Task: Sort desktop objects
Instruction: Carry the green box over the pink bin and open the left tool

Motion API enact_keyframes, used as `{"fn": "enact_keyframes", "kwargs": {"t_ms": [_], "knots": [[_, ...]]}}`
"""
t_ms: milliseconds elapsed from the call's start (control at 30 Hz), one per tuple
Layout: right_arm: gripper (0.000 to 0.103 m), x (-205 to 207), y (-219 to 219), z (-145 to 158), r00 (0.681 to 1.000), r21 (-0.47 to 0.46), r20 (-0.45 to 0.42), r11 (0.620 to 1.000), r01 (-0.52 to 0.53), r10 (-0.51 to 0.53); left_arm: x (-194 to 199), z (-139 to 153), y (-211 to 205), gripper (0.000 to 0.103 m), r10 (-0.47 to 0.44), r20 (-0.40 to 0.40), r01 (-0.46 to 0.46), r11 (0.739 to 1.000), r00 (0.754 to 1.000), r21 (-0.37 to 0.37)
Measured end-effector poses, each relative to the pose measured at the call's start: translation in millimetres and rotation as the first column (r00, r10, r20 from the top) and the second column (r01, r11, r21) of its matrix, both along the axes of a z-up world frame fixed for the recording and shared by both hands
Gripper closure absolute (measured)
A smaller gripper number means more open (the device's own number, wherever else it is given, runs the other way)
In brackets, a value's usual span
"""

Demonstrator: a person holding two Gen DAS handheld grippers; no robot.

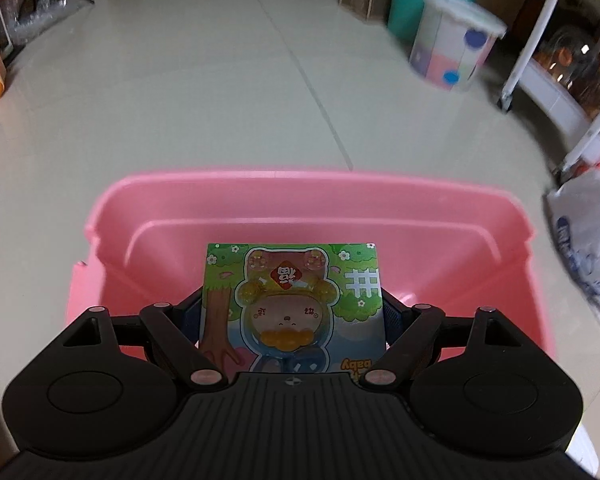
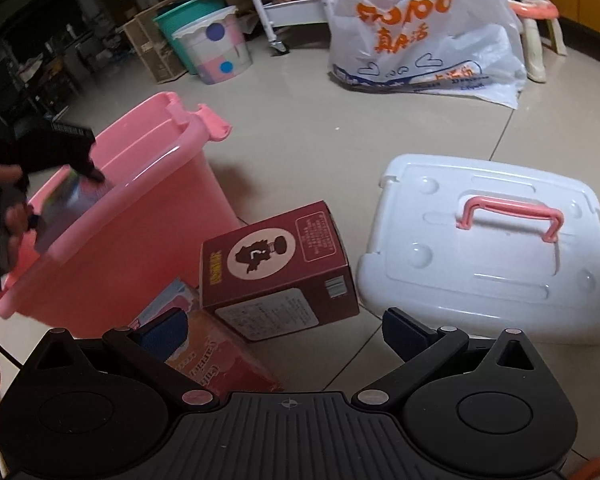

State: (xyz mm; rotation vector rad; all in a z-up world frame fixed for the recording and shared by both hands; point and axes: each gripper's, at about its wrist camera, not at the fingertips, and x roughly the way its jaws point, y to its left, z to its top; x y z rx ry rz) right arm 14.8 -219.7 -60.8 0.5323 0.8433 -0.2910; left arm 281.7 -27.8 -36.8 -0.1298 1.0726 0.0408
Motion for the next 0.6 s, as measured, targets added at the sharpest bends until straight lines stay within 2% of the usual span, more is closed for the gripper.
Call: {"fn": "enact_keyframes", "kwargs": {"t_ms": [133,300,500,600], "knots": [[0.0,2.7,-5.4,-1.1,1.0,0.02,0.009,1.0,0.024,-0.024,9.7,-13.3,-2.0,0.02,-0.012,-0.068,0.012,1.0,0.998,0.002],[0.0,6.4,-4.9,-4.8,1.0,0.044,0.01,0.999,0.021,-0.022,13.6,-26.8,-6.8,0.02,-0.024,-0.133,0.03,0.999,0.991,0.044],[0.0,8.0,-4.7,-8.3,1.0,0.058,0.009,0.998,0.02,-0.021,25.8,-40.7,-6.4,0.02,-0.035,-0.23,0.055,0.995,0.972,0.08],[0.0,7.8,-6.0,-9.5,1.0,0.062,0.007,0.998,0.025,-0.026,26.8,-45.5,-3.2,0.02,-0.035,-0.267,0.052,0.997,0.963,0.057]]}}
